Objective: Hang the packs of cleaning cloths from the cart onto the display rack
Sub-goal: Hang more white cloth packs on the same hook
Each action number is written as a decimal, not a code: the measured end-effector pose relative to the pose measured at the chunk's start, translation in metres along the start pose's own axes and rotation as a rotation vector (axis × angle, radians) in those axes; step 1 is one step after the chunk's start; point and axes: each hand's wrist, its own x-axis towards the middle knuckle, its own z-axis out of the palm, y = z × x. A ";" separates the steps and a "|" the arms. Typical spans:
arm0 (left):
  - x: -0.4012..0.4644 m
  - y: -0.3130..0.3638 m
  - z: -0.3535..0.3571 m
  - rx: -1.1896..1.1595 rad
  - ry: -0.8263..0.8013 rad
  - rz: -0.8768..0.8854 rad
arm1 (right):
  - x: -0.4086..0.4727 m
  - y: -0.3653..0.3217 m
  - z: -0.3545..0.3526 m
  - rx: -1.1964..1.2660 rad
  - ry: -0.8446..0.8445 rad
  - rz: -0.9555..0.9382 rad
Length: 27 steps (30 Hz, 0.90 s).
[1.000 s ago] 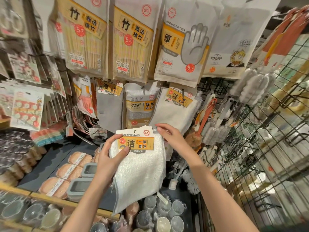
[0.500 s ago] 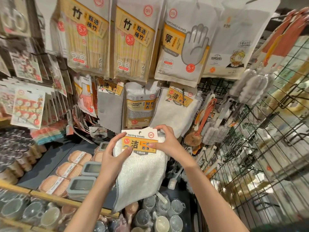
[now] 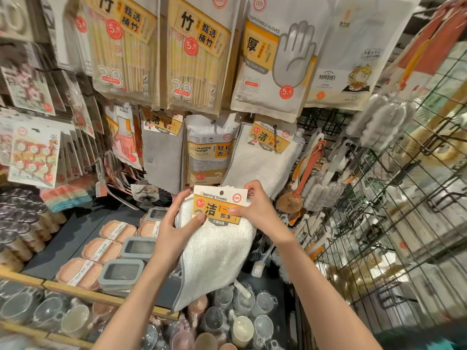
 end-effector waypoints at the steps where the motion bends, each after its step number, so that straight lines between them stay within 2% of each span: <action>1: 0.001 -0.001 0.000 -0.004 -0.003 -0.006 | 0.000 0.001 -0.002 0.003 0.003 0.003; 8: 0.001 -0.004 0.001 0.052 -0.037 0.039 | 0.004 0.007 -0.011 0.003 0.022 0.003; 16: 0.000 -0.004 -0.002 -0.013 -0.044 -0.051 | 0.009 0.008 -0.026 0.034 0.016 -0.005; 20: 0.004 -0.007 0.001 -0.035 0.018 -0.030 | 0.005 0.003 -0.029 0.122 0.040 0.017; 23: 0.004 -0.007 0.002 -0.098 0.059 -0.060 | 0.000 0.001 -0.031 0.196 -0.011 0.037; 27: 0.003 -0.002 0.005 -0.123 0.079 -0.078 | -0.007 0.002 -0.029 0.188 -0.035 0.056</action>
